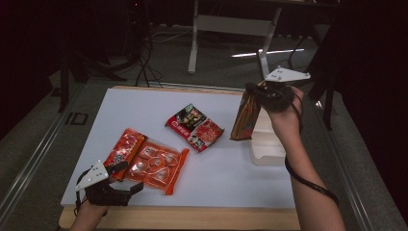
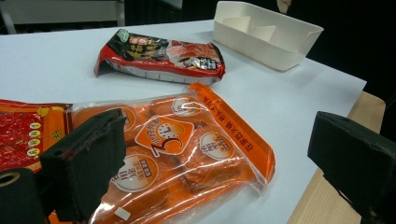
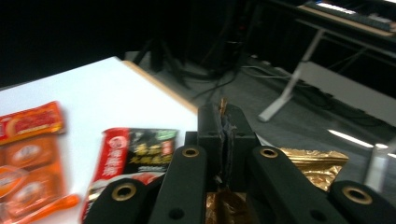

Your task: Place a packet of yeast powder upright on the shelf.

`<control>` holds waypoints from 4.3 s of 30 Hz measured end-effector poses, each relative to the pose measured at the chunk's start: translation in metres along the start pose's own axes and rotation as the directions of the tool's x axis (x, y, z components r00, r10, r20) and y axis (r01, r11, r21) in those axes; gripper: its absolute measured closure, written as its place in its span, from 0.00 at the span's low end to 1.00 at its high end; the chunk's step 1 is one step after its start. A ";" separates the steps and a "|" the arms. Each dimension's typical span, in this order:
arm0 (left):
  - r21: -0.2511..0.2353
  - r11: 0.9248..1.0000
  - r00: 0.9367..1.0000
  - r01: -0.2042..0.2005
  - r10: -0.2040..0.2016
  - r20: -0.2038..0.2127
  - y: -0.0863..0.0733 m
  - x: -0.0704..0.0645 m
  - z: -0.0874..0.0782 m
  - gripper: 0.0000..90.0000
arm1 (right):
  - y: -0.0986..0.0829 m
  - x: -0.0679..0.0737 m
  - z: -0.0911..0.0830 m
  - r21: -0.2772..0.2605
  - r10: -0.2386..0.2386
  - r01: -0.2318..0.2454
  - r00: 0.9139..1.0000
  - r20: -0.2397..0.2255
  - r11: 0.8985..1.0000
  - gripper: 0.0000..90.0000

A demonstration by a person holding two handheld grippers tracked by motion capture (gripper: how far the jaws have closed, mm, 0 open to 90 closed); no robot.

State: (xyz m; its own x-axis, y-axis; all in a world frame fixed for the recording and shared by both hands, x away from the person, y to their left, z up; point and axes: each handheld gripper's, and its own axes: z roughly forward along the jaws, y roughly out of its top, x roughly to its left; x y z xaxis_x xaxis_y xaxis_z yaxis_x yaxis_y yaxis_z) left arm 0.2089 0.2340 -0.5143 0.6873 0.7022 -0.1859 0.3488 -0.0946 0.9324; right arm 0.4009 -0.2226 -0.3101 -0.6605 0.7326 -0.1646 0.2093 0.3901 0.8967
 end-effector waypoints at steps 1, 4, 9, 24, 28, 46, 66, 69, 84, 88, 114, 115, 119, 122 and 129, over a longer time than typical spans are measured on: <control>0.000 1.000 1.000 0.000 0.000 0.000 0.000 0.000 0.000 0.05 | 0.001 -0.003 0.000 -0.001 0.006 -0.006 1.000 0.005 1.000 0.97; 0.004 1.000 1.000 -0.001 0.001 -0.002 0.000 0.000 0.000 0.05 | 0.003 -0.011 0.001 -0.005 0.013 -0.013 0.999 0.032 1.000 0.97; 0.003 1.000 1.000 0.001 -0.001 -0.005 -0.001 0.000 0.000 0.05 | 0.003 -0.025 0.005 -0.016 0.016 -0.015 0.995 0.094 1.000 0.97; 0.006 1.000 1.000 0.008 -0.008 -0.022 -0.003 -0.002 -0.007 0.05 | -0.013 -0.069 0.022 -0.054 0.103 -0.093 0.973 0.207 0.994 0.97; 0.000 1.000 0.999 0.015 -0.015 -0.033 -0.005 -0.003 -0.011 0.05 | -0.019 -0.077 0.027 -0.058 0.109 -0.097 0.964 0.243 0.994 0.97; 0.001 0.999 0.997 0.032 -0.032 -0.069 -0.010 -0.008 -0.022 0.05 | -0.032 -0.108 0.056 -0.026 0.087 -0.083 0.951 0.296 0.996 0.97; 0.002 0.999 0.995 0.047 -0.046 -0.090 -0.013 -0.011 -0.029 0.05 | -0.062 -0.124 0.071 0.038 0.060 -0.077 0.940 0.337 0.996 0.97; 0.003 0.999 0.995 0.043 -0.042 -0.087 -0.012 -0.011 -0.028 0.05 | -0.067 -0.122 0.068 0.068 0.027 -0.054 0.937 0.348 0.996 0.97; 0.008 0.999 0.996 0.033 -0.032 -0.080 -0.012 -0.012 -0.027 0.05 | -0.082 -0.115 0.058 0.146 -0.051 -0.001 0.935 0.352 0.989 0.97; 0.008 0.999 0.996 0.034 -0.034 -0.081 -0.012 -0.012 -0.027 0.05 | -0.088 -0.101 0.070 0.184 -0.071 0.017 0.953 0.294 0.983 0.97; 0.022 0.999 0.998 0.027 -0.026 -0.058 -0.011 -0.012 -0.023 0.05 | -0.074 -0.070 0.065 0.076 0.094 -0.107 0.983 0.155 0.991 0.57; 0.022 0.999 0.998 0.027 -0.026 -0.057 -0.011 -0.012 -0.023 0.05 | -0.072 -0.068 0.063 0.062 0.093 -0.104 0.984 0.155 0.993 0.55; 0.024 0.999 0.998 0.024 -0.023 -0.050 -0.010 -0.012 -0.020 0.05 | -0.064 -0.060 0.050 0.010 0.106 -0.109 0.982 0.157 0.994 0.47; 0.024 0.999 0.999 0.022 -0.021 -0.042 -0.010 -0.012 -0.018 0.05 | -0.061 -0.053 0.043 -0.010 0.118 -0.118 0.984 0.132 0.993 0.38; 0.023 1.000 0.999 0.014 -0.013 -0.039 -0.008 -0.013 -0.016 0.05 | -0.061 -0.028 0.024 -0.067 0.169 -0.167 0.985 0.029 0.984 0.16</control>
State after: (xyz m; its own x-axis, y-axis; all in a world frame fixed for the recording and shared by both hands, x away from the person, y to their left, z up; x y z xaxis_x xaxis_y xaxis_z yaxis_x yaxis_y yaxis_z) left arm 0.1872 0.2371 -0.5149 0.6570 0.7306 -0.1858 0.3731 -0.1010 0.9223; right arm 0.4242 -0.2538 -0.3699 -0.5943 0.8039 -0.0221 0.2681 0.2239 0.9370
